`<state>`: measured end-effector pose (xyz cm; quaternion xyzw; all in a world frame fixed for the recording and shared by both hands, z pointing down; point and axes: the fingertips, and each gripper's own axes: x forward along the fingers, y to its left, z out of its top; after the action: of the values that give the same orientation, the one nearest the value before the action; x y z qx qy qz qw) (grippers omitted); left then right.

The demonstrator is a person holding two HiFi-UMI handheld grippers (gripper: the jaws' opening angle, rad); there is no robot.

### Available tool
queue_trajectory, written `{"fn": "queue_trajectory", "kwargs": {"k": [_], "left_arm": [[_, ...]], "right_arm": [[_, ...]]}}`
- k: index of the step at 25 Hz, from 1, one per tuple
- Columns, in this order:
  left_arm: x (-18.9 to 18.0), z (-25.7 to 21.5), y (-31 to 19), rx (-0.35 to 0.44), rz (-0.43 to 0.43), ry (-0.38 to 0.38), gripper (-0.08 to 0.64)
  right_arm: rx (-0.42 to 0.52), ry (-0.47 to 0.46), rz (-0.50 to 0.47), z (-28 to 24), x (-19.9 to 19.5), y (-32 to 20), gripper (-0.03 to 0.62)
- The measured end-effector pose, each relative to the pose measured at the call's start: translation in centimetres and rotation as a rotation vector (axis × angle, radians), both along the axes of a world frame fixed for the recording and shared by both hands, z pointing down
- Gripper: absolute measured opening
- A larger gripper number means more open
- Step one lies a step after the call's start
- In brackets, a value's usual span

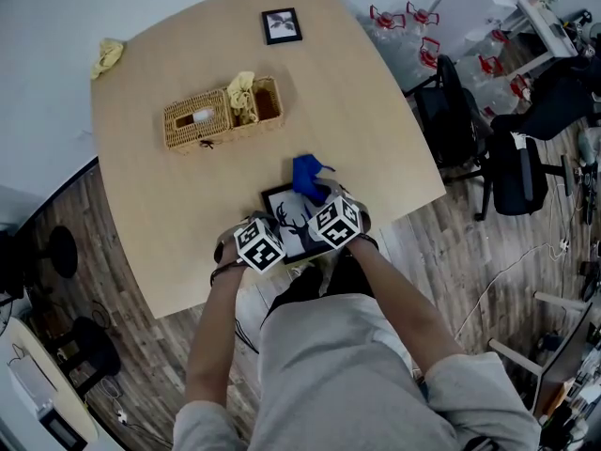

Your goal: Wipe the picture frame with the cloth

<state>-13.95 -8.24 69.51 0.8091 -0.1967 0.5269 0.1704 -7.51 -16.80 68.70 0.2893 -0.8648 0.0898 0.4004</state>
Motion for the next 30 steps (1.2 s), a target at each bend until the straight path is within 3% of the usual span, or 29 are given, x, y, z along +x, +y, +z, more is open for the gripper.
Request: {"fn": "queue_trajectory", "kwargs": {"k": [8,30], "left_arm": [[-0.2,0.0,-0.2,0.009,-0.016,-0.003,0.052],[0.2,-0.2,0.1,-0.015,0.026,-0.023,0.052]], "right_arm": [[-0.066,-0.058,-0.010,-0.1,0.5,1.5,0.104],[-0.098,-0.048,-0.083,-0.2,2.3,7.5,0.104]]}}
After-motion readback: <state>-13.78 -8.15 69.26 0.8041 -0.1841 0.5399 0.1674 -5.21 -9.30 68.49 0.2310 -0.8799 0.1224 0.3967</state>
